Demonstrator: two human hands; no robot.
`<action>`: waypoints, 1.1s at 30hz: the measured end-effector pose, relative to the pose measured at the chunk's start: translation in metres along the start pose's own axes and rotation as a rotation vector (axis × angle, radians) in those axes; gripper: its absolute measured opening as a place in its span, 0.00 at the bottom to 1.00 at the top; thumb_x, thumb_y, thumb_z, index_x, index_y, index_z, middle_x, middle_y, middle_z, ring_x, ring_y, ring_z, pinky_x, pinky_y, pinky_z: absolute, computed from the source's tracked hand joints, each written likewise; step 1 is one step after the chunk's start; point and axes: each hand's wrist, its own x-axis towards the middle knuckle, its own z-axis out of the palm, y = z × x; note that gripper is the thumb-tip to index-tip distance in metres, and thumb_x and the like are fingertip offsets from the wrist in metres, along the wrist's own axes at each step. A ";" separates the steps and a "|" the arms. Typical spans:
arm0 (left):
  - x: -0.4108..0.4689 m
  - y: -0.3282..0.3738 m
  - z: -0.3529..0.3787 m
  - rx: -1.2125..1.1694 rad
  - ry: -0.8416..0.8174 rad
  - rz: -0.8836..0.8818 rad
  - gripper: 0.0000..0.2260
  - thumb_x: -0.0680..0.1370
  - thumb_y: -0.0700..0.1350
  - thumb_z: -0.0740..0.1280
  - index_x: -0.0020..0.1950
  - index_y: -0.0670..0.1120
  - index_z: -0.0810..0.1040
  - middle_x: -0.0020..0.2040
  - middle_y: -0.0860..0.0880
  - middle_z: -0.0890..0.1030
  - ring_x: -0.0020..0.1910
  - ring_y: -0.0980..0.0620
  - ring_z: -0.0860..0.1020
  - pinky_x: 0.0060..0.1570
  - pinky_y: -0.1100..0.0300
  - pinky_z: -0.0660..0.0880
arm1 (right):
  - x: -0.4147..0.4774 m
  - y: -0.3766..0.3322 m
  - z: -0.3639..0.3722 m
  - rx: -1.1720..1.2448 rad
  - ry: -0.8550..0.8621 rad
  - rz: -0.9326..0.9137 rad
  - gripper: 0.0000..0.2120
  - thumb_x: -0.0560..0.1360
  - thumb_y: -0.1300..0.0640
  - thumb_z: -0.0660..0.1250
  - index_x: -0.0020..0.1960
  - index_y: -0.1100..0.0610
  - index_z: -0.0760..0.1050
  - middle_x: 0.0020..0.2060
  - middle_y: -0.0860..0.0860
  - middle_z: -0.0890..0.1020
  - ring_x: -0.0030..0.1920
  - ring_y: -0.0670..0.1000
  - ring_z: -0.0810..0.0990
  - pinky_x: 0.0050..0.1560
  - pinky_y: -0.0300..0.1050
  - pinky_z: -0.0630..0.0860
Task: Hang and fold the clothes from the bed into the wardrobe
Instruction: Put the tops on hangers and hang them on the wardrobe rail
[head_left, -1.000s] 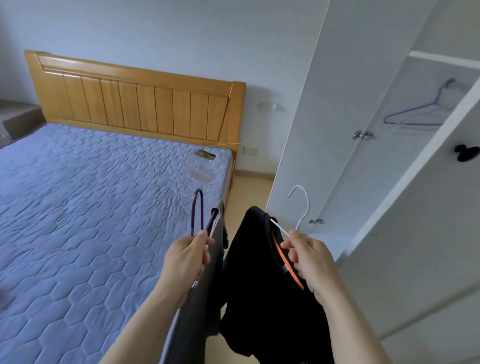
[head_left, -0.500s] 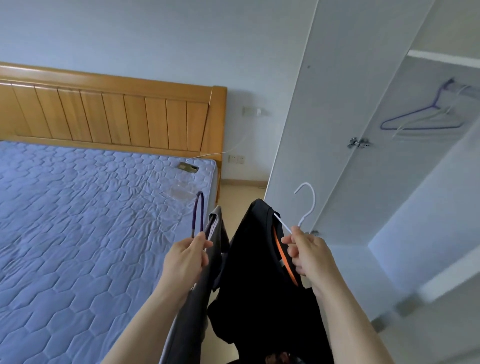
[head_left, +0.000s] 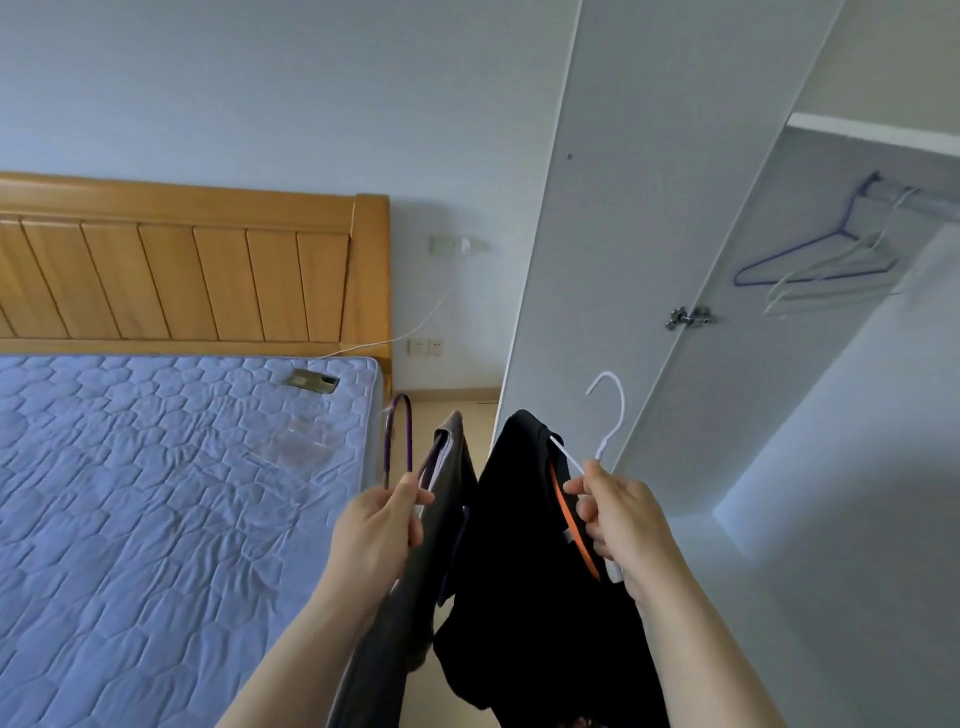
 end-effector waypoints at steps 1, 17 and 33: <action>0.018 0.002 0.005 0.003 -0.018 0.005 0.18 0.83 0.52 0.57 0.47 0.43 0.81 0.24 0.52 0.72 0.20 0.58 0.66 0.24 0.63 0.63 | 0.013 -0.002 0.000 0.007 0.017 0.003 0.20 0.82 0.48 0.57 0.44 0.61 0.78 0.23 0.46 0.71 0.19 0.41 0.66 0.21 0.32 0.62; 0.191 0.063 0.154 0.166 -0.452 0.098 0.17 0.83 0.50 0.57 0.44 0.44 0.81 0.23 0.52 0.72 0.20 0.57 0.67 0.25 0.61 0.63 | 0.126 -0.018 -0.080 0.094 0.454 0.149 0.19 0.82 0.50 0.57 0.45 0.62 0.79 0.27 0.50 0.72 0.20 0.43 0.64 0.20 0.35 0.60; 0.258 0.109 0.344 0.285 -0.649 0.148 0.20 0.83 0.52 0.56 0.41 0.44 0.82 0.22 0.52 0.71 0.19 0.56 0.66 0.23 0.66 0.64 | 0.222 -0.002 -0.200 0.282 0.613 0.212 0.21 0.83 0.48 0.55 0.50 0.63 0.78 0.25 0.47 0.69 0.21 0.44 0.62 0.23 0.37 0.60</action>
